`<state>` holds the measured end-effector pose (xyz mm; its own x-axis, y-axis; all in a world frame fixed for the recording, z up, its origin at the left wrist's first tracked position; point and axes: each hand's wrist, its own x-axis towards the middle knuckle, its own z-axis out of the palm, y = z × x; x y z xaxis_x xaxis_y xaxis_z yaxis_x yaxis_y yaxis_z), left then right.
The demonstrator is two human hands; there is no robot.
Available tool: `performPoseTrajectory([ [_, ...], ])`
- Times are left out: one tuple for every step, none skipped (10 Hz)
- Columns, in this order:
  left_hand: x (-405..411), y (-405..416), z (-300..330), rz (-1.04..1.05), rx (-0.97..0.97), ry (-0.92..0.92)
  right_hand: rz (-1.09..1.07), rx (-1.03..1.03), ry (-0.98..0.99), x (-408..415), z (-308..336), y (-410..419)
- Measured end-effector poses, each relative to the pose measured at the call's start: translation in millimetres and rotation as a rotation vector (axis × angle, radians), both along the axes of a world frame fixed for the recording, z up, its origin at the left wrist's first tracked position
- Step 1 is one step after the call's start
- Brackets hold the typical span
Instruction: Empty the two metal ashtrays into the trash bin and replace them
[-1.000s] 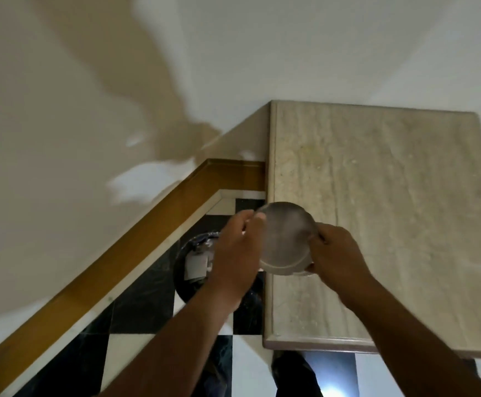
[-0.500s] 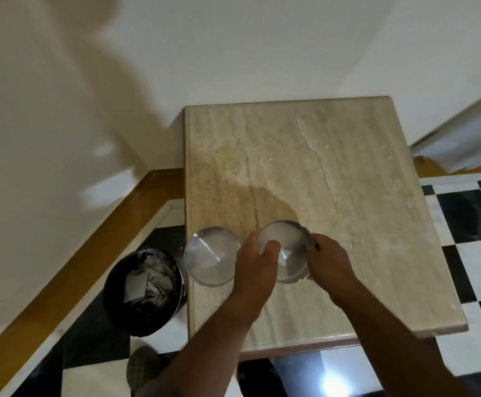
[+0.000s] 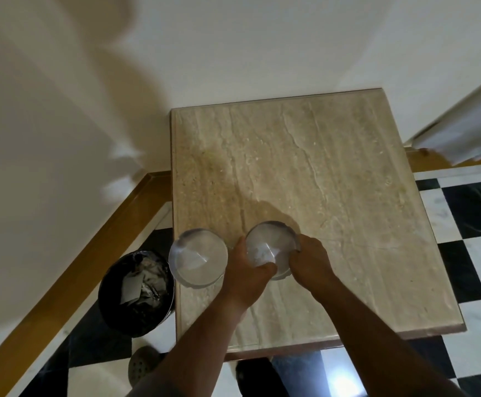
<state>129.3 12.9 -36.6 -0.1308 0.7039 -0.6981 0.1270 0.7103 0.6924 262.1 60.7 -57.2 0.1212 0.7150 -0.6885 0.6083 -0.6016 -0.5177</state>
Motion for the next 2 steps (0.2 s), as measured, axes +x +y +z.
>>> performPoseTrajectory([
  [0,-7,4,-0.051,-0.003,0.145,0.081,0.025,-0.042,7,-1,-7],
  [-16,-17,20,-0.043,-0.017,0.323,0.142,0.007,-0.187,17,16,-14],
])
